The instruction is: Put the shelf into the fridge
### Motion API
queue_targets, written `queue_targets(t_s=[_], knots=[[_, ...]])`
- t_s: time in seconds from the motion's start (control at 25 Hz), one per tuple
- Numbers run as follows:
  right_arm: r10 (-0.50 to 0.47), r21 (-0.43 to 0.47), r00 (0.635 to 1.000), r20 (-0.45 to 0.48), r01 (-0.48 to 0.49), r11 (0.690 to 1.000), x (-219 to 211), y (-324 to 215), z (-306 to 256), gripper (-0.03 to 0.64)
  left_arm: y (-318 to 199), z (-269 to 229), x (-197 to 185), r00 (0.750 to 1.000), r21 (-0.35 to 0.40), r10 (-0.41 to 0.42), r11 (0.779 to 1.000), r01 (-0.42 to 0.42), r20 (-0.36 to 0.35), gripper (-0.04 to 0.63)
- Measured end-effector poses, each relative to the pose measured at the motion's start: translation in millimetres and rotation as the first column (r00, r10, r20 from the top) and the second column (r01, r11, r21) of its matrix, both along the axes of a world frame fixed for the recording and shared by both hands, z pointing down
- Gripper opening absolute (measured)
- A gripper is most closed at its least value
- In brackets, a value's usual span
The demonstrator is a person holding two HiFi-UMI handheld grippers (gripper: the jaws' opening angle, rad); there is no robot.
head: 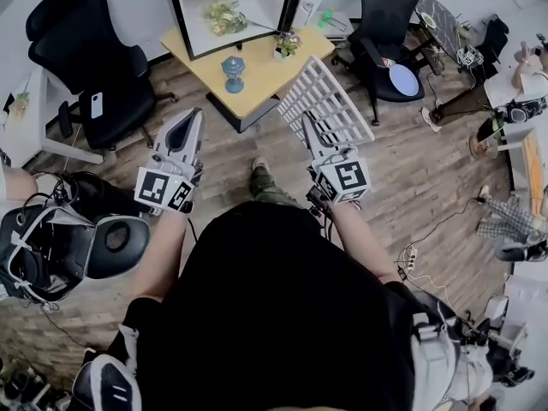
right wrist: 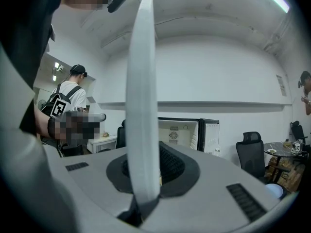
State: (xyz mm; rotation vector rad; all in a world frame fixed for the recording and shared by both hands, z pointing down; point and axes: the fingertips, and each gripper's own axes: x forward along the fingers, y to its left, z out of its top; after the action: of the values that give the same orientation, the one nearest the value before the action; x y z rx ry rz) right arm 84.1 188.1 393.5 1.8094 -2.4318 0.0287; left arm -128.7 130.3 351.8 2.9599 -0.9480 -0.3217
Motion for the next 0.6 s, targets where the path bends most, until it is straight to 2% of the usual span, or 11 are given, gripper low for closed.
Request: queue_targets(t_s=[0.6], knots=[[-0.027,-0.042,1.000,0.006,0.027,0.999,11.5,-71.4,7.4,0.048,-69.3,9.1,8.0,0.999,-0.046,-0.036,0.998,0.037,0.006,0.018]])
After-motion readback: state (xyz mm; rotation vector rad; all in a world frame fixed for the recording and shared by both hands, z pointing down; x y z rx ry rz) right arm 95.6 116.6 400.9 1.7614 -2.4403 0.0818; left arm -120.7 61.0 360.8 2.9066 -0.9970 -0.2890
